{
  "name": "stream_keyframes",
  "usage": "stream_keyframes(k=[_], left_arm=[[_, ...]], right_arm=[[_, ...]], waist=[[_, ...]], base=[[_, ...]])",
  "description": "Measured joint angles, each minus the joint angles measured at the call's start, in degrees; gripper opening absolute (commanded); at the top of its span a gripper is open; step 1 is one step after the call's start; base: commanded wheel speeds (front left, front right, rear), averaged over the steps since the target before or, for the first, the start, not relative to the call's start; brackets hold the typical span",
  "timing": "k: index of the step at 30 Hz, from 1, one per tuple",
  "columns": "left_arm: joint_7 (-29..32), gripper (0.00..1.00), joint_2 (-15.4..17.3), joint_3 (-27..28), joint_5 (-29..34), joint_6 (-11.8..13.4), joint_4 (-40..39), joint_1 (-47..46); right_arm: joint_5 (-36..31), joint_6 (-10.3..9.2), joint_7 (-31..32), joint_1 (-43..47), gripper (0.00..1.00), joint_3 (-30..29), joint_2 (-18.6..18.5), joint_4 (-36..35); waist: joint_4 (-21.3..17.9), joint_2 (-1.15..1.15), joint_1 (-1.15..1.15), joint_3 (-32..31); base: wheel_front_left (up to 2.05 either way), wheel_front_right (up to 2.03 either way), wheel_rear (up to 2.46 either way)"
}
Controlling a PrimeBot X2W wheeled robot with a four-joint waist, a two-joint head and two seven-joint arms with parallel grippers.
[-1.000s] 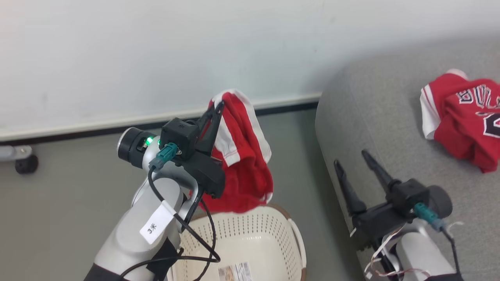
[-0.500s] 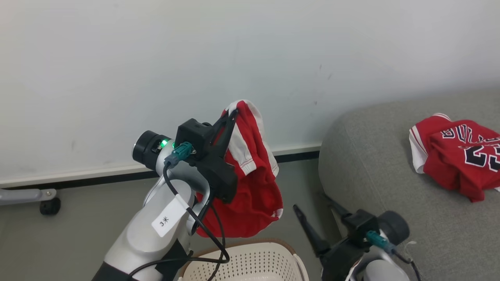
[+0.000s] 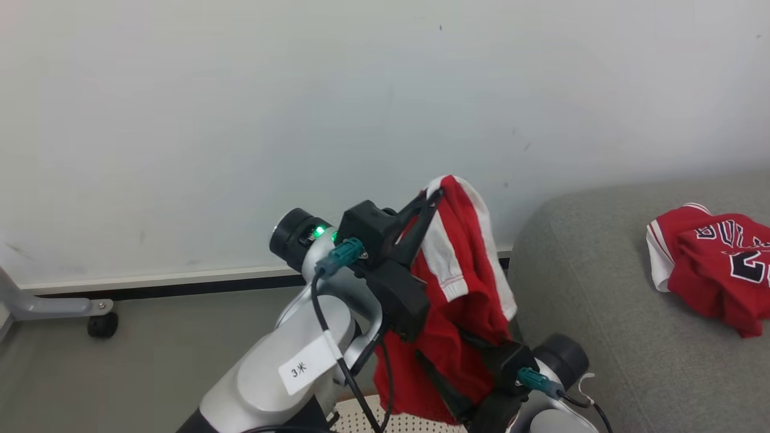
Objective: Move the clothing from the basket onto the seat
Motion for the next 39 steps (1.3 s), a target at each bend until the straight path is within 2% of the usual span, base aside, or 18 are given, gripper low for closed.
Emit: stream_keyframes(k=[6, 7, 8, 9, 10, 11, 15, 16, 18, 19, 21, 39], left_arm=[[1.21, 0.00, 0.07, -2.42, -2.44, 1.86, -2.36, -0.27], [1.47, 0.00, 0.08, -2.70, -2.75, 2.10, -2.74, -0.36], [1.53, 0.00, 0.05, -2.98, -3.05, 2.29, -2.90, -0.47], [1.57, 0.00, 0.04, -3.10, -3.24, 2.30, -2.96, -0.52], [1.76, 0.00, 0.03, -3.12, -3.45, 2.33, -2.91, -0.56], [2.00, 0.00, 0.03, -3.09, -3.46, 2.72, -2.69, -0.59], [2.09, 0.00, 0.04, -1.38, -3.59, 3.48, -0.86, -0.51], [2.08, 0.09, 0.05, -0.71, -3.81, 3.81, -0.33, -0.46], [2.08, 0.34, 0.07, -0.19, -3.98, 3.82, 0.36, -0.42], [2.01, 0.71, 0.04, 0.75, -4.14, 4.17, 1.25, 0.27], [1.91, 1.00, 0.05, 1.27, -5.26, 4.33, 2.10, 1.10], [-3.31, 1.00, 1.22, 2.47, -6.52, 4.83, 4.11, 11.24]], right_arm=[[2.08, 0.03, 0.00, -3.38, 1.00, 4.08, 0.24, 3.24], [2.66, 0.03, 0.00, -4.04, 0.75, 4.37, 0.29, 3.43], [3.03, 0.03, 0.00, -4.59, 0.45, 4.66, 0.30, 3.50], [3.37, 0.03, 0.00, -4.94, 0.33, 4.97, 0.31, 3.47], [3.80, 0.03, 0.00, -5.16, 0.12, 5.32, 0.31, 3.43], [4.17, 0.03, 0.00, -5.28, 0.00, 5.64, 0.31, 3.33], [5.66, 0.03, 0.00, -5.41, 0.00, 7.08, 0.31, 2.37], [6.10, 0.03, 0.00, -5.44, 0.00, 7.22, 0.26, 2.00], [6.31, 0.03, 0.00, -5.51, 0.00, 7.30, 0.15, 1.67], [6.76, 0.03, 0.00, -5.65, 0.00, 7.32, -0.26, 0.88], [7.32, 0.03, 0.00, -5.70, 0.00, 7.20, -1.07, 0.01], [9.34, 0.02, 0.00, -8.00, 0.00, -0.01, -11.28, -7.65]], waist=[[0.98, 0.00, 0.00, 0.14], [1.06, 0.00, 0.00, 0.20], [1.13, 0.00, 0.00, 0.25], [1.19, 0.00, 0.00, 0.31], [1.25, 0.00, 0.00, 0.36], [1.28, 0.00, 0.00, 0.42], [1.08, 0.00, 0.00, 0.69], [0.91, 0.00, 0.00, 0.77], [0.72, 0.00, 0.00, 0.85], [0.26, 0.00, 0.00, 1.01], [-0.27, 0.00, 0.00, 1.14], [-6.68, 0.00, 0.00, 1.57]], base=[[0.00, 0.00, 0.00], [0.00, 0.00, 0.00], [0.00, 0.00, 0.00], [0.00, 0.00, 0.00], [0.00, 0.00, 0.00], [0.00, 0.00, 0.00], [0.00, 0.00, 0.00], [0.00, 0.00, 0.00], [0.00, 0.00, 0.00], [0.00, 0.00, 0.00], [0.00, 0.00, 0.00], [0.00, 0.00, 0.00]])
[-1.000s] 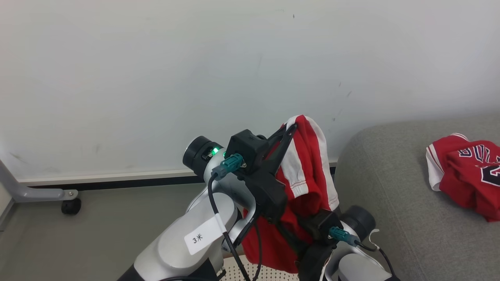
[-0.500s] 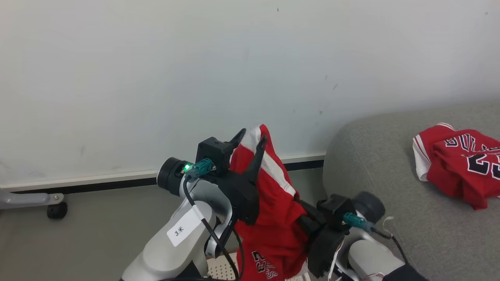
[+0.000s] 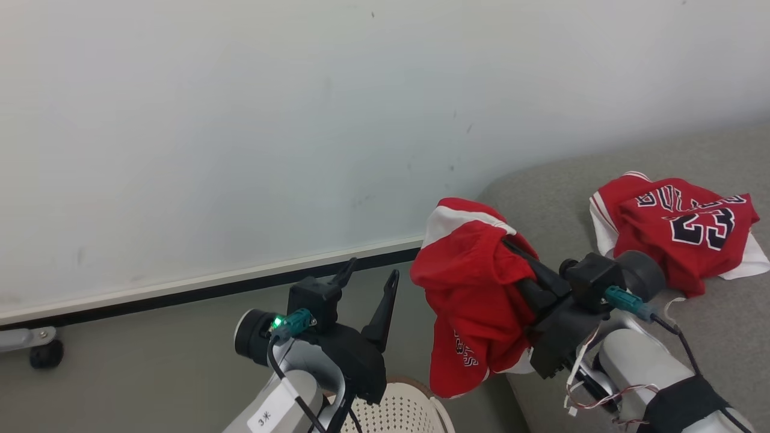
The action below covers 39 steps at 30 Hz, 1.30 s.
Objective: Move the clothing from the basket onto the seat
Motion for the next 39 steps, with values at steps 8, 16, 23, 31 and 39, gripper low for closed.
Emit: stream_keyframes(k=[8, 16, 23, 31, 39], left_arm=[[-1.82, 1.00, -0.05, -0.86, -0.15, -0.02, -1.77, 4.90], [-2.79, 1.00, -0.22, -1.83, -0.29, -0.03, -3.98, 7.52], [-3.27, 1.00, -0.30, -2.37, -0.04, -0.01, -5.78, 7.99], [-3.28, 1.00, -0.42, -4.19, 1.12, 0.18, -7.33, 7.93], [-3.28, 1.00, -0.43, -6.06, 3.10, 0.41, -8.25, 6.58]], right_arm=[[-0.51, -2.11, 0.00, 0.91, 0.00, -2.75, -5.28, -5.16], [-0.70, -4.19, 0.00, 4.89, 0.00, -5.14, -10.51, -9.75], [-0.46, -5.17, 0.51, 7.48, 0.00, -6.52, -13.23, -12.62], [1.46, -5.68, 1.09, 8.87, 0.00, -8.66, -15.25, -13.80], [6.16, -4.87, 2.50, 5.97, 0.00, -12.16, -14.99, -11.20]], waist=[[-4.28, 0.00, 0.00, -0.07], [-9.67, 0.00, 0.00, 0.17], [-14.68, 0.00, 0.00, 0.92], [-19.38, 0.00, 0.00, 2.97], [-20.63, 0.00, 0.00, 6.88]], base=[[0.00, 0.00, 0.00], [0.00, 0.00, 0.00], [0.00, 0.00, 0.00], [0.00, 0.00, 0.00], [0.00, 0.00, 0.00]])
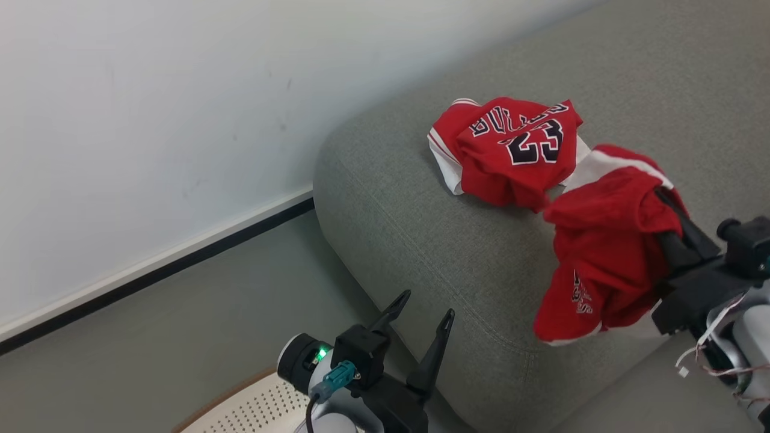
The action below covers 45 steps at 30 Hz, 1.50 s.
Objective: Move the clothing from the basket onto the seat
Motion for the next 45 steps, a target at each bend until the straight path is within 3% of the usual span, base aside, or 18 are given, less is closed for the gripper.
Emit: stream_keyframes(k=[11, 26, 30, 34, 45], left_arm=[[2.00, 1.00, 0.07, -1.88, 2.53, 0.00, -1.53, -7.28], [5.16, 1.00, 1.02, -2.99, 6.31, 0.02, -5.69, -13.62], [5.44, 1.00, 2.08, -2.86, 7.68, 0.02, -6.81, -14.61], [6.20, 1.00, 3.38, -2.45, 8.60, 0.12, -8.92, -16.06], [8.16, 1.00, 6.03, -1.25, 11.56, 0.53, -11.60, -19.22]], right_arm=[[5.54, 1.88, 2.47, -16.56, 0.00, -6.42, 0.23, 7.95], [5.77, 2.79, 4.12, -33.93, 0.00, -9.93, -2.77, 20.19], [5.20, 2.71, 3.93, -36.43, 0.00, -10.56, -3.09, 22.14], [5.22, 1.21, 2.27, -38.67, 0.00, -12.09, -3.07, 25.90], [5.70, -0.10, 0.05, -38.58, 0.00, -11.36, 3.46, 34.35]], waist=[[1.76, 0.00, 0.01, 6.68], [7.43, 0.01, 0.01, 16.96], [8.42, 0.01, 0.01, 19.24], [9.56, 0.01, 0.02, 23.18], [10.07, 0.01, 0.01, 31.66]], base=[[0.00, 0.00, 0.00], [0.00, 0.00, 0.00], [0.00, 0.00, 0.00], [0.00, 0.00, 0.00], [0.00, 0.00, 0.00]])
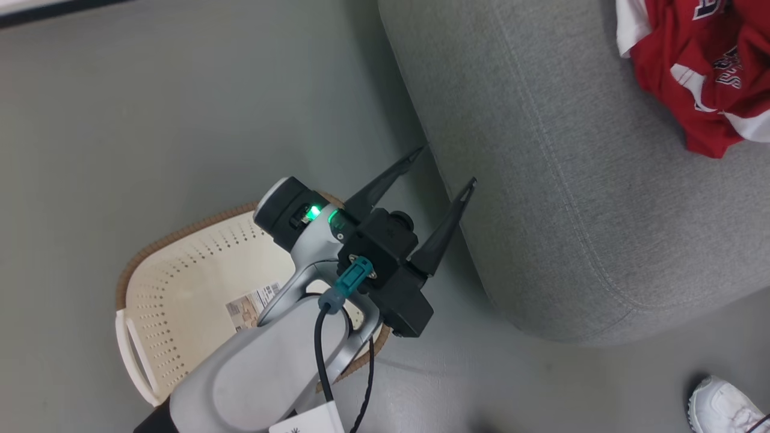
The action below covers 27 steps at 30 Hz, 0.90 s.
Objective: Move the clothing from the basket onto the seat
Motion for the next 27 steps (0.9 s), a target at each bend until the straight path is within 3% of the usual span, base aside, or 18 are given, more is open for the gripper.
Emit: stream_keyframes(k=[6, 7, 9, 10, 27], left_arm=[[0.37, 1.00, 0.64, 0.13, 0.45, 0.00, 1.02, -0.62], [0.35, 1.00, 0.66, 0.12, 0.47, 0.00, 1.36, -0.62], [0.35, 1.00, 0.67, 0.07, 0.47, 0.00, 1.66, -0.62], [0.33, 1.00, 0.65, 0.07, 0.47, 0.00, 1.83, -0.61], [-4.23, 1.00, -0.09, 2.12, -3.30, 0.01, 6.88, 4.96]], right_arm=[[-0.71, -0.21, -0.83, -0.13, 0.00, 1.59, 3.41, 3.79], [-0.80, -0.21, -0.97, -0.15, 0.22, 1.66, 3.47, 4.48], [-0.83, -0.18, -1.11, -0.16, 0.45, 1.67, 3.34, 5.63], [-0.87, -0.13, -1.20, -0.16, 1.00, 1.74, 3.32, 6.11], [-4.67, 2.96, -2.33, 7.32, 1.00, 5.37, 3.86, 4.86]], waist=[[-0.81, 0.00, 0.00, 2.68], [-1.05, 0.00, 0.00, 2.76], [-1.41, 0.00, -0.01, 2.56], [-1.51, 0.00, -0.01, 2.35], [-2.59, -0.01, -0.02, -6.05]], base=[[0.00, 0.00, 0.00], [0.00, 0.00, 0.00], [0.00, 0.00, 0.00], [0.00, 0.00, 0.00], [0.00, 0.00, 0.00]])
